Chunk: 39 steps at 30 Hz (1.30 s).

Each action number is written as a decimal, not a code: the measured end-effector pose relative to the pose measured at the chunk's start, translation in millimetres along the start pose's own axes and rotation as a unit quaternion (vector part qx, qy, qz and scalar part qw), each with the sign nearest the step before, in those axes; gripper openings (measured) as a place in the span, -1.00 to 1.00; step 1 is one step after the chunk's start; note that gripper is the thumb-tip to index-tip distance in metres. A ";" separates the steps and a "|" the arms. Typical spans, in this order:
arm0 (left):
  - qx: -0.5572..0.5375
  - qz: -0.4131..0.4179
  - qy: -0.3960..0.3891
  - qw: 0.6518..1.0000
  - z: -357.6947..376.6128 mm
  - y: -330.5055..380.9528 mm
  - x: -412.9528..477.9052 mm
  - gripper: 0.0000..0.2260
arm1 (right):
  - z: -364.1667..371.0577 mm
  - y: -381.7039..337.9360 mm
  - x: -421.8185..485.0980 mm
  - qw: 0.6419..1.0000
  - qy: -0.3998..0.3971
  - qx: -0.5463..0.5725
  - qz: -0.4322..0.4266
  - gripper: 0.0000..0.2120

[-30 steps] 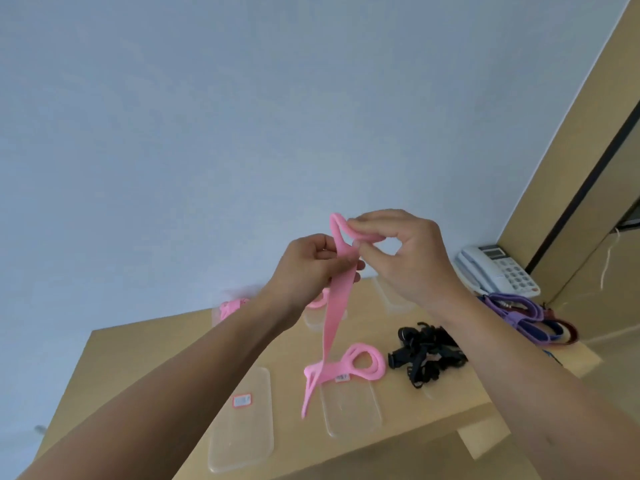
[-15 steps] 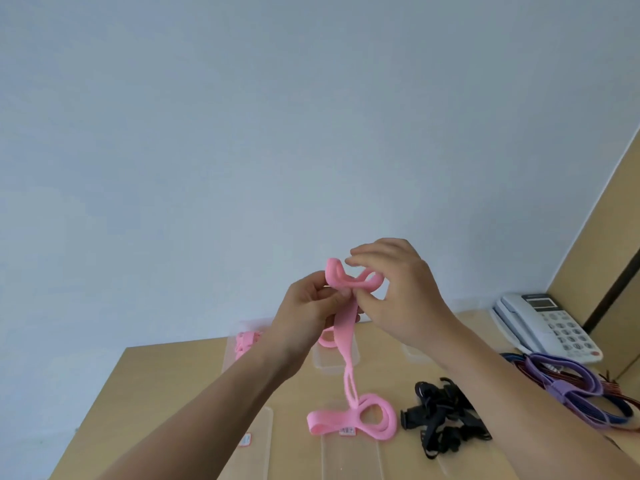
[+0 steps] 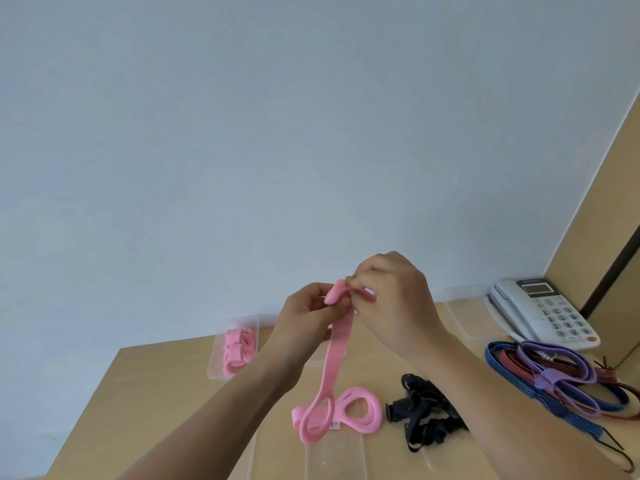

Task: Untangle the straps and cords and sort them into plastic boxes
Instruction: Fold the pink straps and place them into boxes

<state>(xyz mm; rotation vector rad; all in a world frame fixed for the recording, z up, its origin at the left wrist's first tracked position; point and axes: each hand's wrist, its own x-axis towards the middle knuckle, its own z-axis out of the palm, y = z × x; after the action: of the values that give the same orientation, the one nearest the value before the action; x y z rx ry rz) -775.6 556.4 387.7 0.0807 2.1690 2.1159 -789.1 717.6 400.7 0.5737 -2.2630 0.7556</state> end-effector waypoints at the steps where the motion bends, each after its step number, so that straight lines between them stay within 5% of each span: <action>1: -0.005 -0.002 -0.015 1.000 1.6 -2.0 -0.6 -0.72 | 1.3 2.0 -4.5 1.000 0.005 -0.002 -0.006 -0.86; 5: -0.047 -0.013 -0.066 0.997 2.5 -3.8 -4.7 -0.72 | 5.3 9.1 -16.4 0.999 0.004 -0.006 -0.036 -0.90; 10: -0.074 -0.022 -0.028 0.997 -4.1 -5.5 -5.8 -0.74 | 6.9 13.0 -24.8 0.997 -0.065 0.014 -0.047 -0.93; 18: -0.050 -0.031 -0.012 0.998 -8.9 -11.8 -11.4 -0.82 | 7.8 3.7 -27.3 0.992 -0.079 0.103 0.003 -0.78; 24: 0.010 -0.025 -0.003 1.000 -13.3 -15.8 -19.0 -0.73 | 4.0 1.9 -19.9 0.963 -0.166 0.183 0.106 -0.84; 28: -0.009 -0.028 -0.013 0.999 -16.6 -20.0 -20.4 -0.71 | 4.2 -4.0 -17.5 0.960 -0.224 0.139 0.092 -0.86; 34: -0.173 -0.084 -0.019 0.981 -15.0 -32.4 -25.7 -0.71 | 5.0 -9.6 -23.2 0.980 -0.099 0.147 0.090 -0.87; 39: -0.195 -0.129 0.013 0.972 -8.1 -40.5 -28.1 -0.76 | 13.2 -12.4 -31.3 0.980 -0.055 0.142 0.124 -0.85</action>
<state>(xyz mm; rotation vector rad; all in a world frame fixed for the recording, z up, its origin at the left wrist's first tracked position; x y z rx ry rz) -747.1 544.0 348.6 -0.2493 1.6273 2.3414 -766.9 705.7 374.7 0.4779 -2.3732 1.2131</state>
